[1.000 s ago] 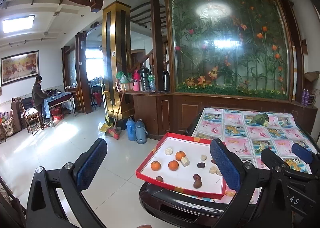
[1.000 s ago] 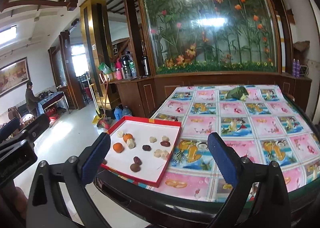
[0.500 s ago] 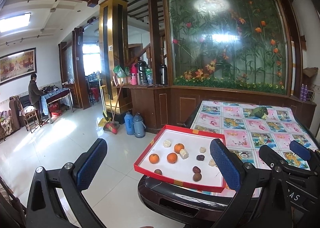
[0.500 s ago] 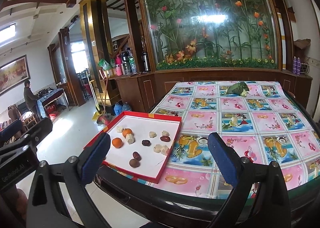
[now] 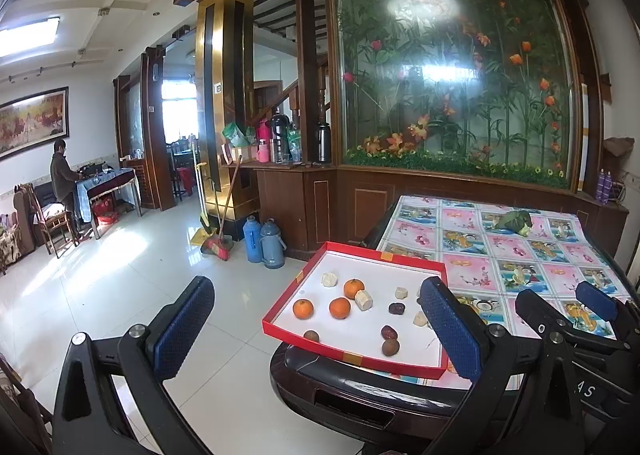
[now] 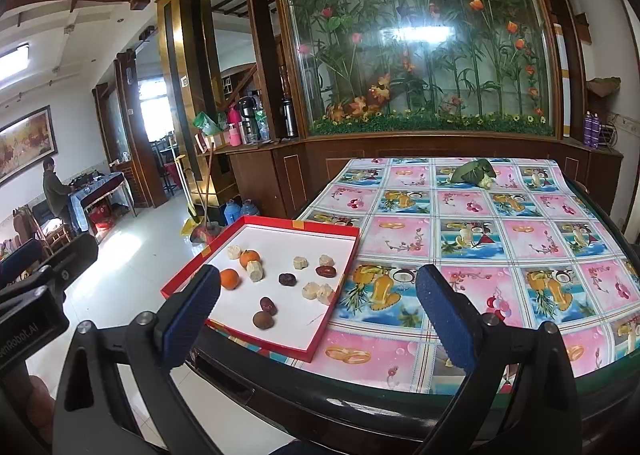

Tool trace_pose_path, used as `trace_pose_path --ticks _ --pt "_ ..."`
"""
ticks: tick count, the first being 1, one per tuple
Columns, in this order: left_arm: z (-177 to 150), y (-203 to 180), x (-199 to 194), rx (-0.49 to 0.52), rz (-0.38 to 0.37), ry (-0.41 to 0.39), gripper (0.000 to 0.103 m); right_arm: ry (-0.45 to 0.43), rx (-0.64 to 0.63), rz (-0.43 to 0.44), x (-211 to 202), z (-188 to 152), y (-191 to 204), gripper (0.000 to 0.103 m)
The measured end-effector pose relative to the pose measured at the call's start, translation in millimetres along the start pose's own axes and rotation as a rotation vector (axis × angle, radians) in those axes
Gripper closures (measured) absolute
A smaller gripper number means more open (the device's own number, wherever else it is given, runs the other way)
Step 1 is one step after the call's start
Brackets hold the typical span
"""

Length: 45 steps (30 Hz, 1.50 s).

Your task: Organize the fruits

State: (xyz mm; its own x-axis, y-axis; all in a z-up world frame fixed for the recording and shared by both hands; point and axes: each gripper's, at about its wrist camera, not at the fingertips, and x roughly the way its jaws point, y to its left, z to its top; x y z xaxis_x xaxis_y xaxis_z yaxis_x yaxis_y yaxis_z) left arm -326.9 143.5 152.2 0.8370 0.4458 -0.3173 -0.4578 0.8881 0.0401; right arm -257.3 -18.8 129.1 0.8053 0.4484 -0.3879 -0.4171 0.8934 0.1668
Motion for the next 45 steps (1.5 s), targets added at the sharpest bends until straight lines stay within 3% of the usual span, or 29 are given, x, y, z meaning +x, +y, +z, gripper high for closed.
trace_pose_path --ticks 14,45 --pt "-3 8 3 -0.048 -0.012 0.031 0.000 0.014 -0.034 0.006 3 -3 7 0.005" --pt "-1 21 1 -0.026 -0.004 0.029 0.000 0.020 -0.075 0.016 5 -8 18 0.005"
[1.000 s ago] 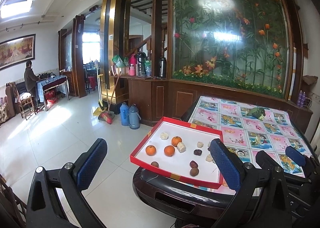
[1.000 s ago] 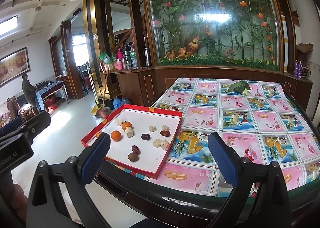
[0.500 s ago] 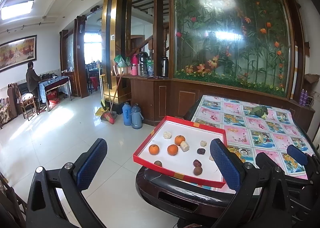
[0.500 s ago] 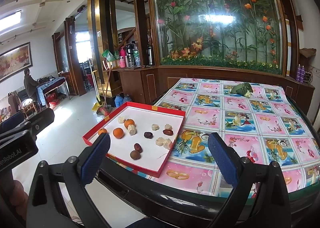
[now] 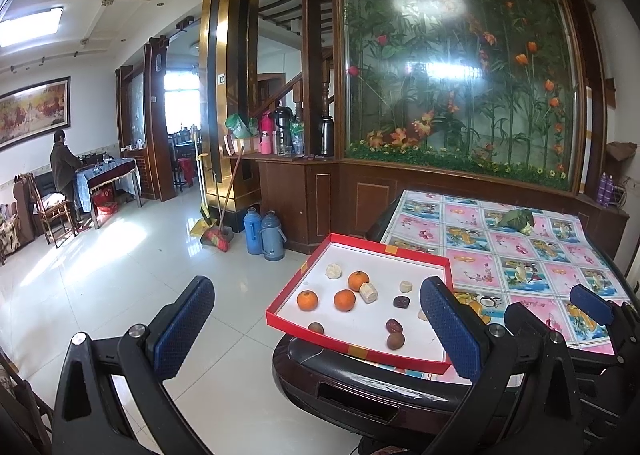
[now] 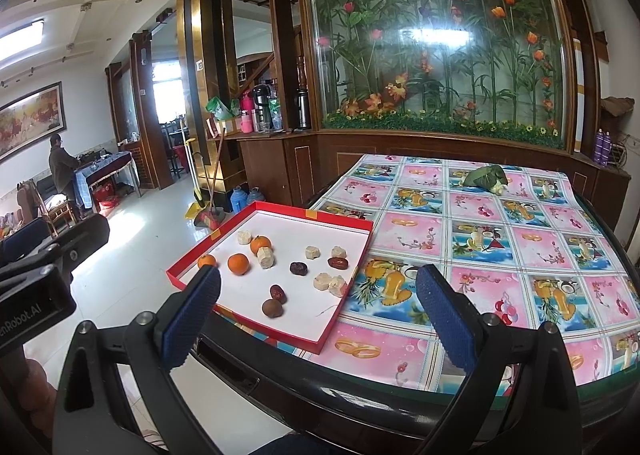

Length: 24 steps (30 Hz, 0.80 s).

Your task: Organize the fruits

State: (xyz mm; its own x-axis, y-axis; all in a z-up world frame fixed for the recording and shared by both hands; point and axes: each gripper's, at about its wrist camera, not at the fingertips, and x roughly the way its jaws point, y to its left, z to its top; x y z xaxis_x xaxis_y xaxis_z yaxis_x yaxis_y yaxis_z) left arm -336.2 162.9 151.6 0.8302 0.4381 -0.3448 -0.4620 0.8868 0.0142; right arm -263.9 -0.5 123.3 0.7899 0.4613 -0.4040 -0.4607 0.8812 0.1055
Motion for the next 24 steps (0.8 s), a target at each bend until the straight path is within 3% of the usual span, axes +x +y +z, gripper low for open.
trace_pose_path --ticks 24 --pt "-1.2 1.4 2.4 0.005 0.005 0.004 0.000 0.006 0.007 -0.002 1.9 -1.3 -0.2 0.005"
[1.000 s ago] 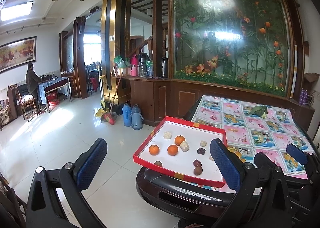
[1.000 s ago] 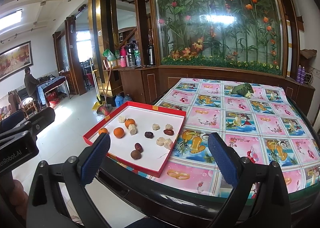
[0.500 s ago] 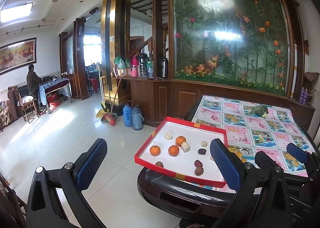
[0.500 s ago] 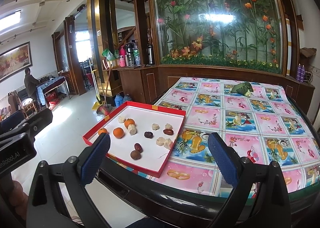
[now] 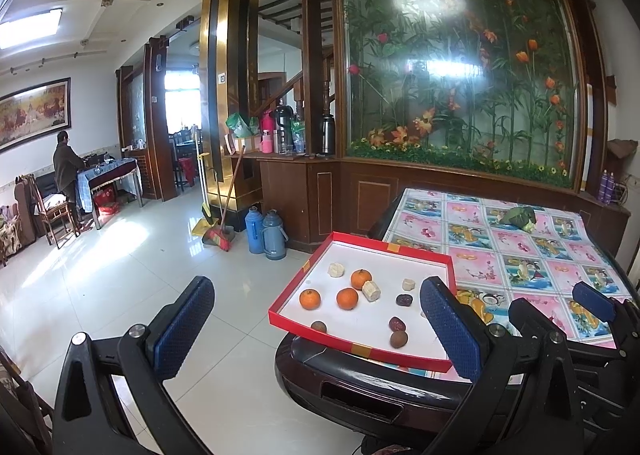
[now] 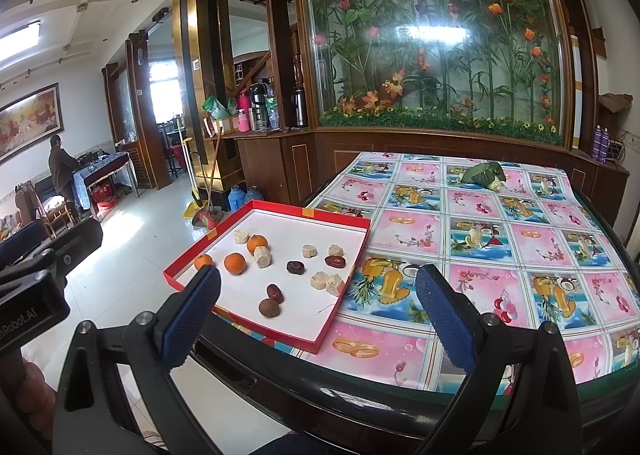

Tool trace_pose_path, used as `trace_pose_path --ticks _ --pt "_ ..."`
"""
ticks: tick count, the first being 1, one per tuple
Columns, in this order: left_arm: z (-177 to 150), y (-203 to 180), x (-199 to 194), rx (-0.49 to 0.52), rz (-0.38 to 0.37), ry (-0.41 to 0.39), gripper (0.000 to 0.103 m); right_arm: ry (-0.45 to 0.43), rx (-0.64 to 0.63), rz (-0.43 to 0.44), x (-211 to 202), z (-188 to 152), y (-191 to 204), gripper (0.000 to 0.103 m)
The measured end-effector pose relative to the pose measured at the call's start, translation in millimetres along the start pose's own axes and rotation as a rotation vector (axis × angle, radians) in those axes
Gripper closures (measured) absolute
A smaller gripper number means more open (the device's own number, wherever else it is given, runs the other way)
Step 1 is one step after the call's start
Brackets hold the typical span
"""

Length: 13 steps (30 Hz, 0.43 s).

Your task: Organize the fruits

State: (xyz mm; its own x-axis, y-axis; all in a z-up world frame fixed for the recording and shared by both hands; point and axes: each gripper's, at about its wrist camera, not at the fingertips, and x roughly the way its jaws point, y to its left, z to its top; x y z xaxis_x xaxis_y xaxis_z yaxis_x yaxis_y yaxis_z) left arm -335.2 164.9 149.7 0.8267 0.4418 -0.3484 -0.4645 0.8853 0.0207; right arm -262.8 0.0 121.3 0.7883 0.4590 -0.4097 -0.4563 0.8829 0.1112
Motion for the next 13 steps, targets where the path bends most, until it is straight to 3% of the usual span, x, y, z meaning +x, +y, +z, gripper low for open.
trace_pose_path --ticks 13 --pt "0 2 5 -0.001 -0.032 0.001 0.000 -0.001 -0.018 -0.017 11 -1 -7 0.005"
